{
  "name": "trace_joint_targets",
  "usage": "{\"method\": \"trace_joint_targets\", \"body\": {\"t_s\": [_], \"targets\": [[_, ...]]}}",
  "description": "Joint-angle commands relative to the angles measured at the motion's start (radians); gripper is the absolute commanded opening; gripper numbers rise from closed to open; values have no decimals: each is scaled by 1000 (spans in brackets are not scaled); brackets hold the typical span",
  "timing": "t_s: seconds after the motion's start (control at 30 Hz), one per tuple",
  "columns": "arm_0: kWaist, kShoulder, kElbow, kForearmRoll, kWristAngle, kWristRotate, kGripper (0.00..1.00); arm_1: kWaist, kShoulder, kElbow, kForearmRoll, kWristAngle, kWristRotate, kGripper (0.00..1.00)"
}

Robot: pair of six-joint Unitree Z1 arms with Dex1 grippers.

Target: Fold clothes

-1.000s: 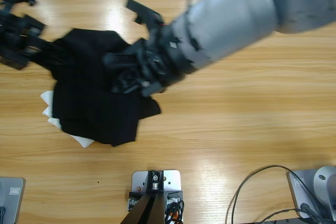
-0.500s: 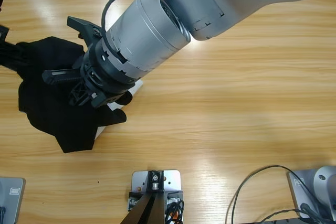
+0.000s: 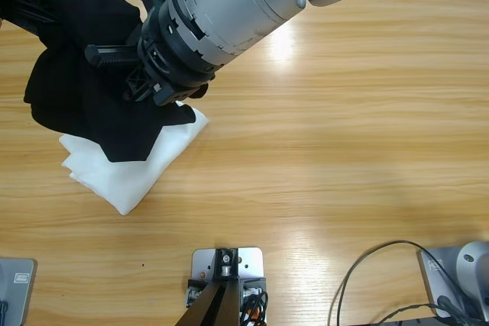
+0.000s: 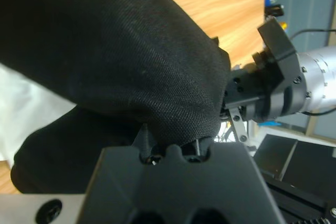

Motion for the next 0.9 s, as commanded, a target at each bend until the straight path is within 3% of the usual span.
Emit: {"method": "trace_joint_targets", "body": {"t_s": [0.03, 0.37, 0.9], "targets": [[24, 95, 88, -43, -70, 75, 0, -4, 60, 23, 11, 7, 18, 0], [79, 120, 281, -84, -61, 141, 0, 12, 120, 21, -3, 38, 61, 0], [184, 123, 379, -38, -7, 210, 0, 67, 235, -47, -2, 65, 102, 0]]}}
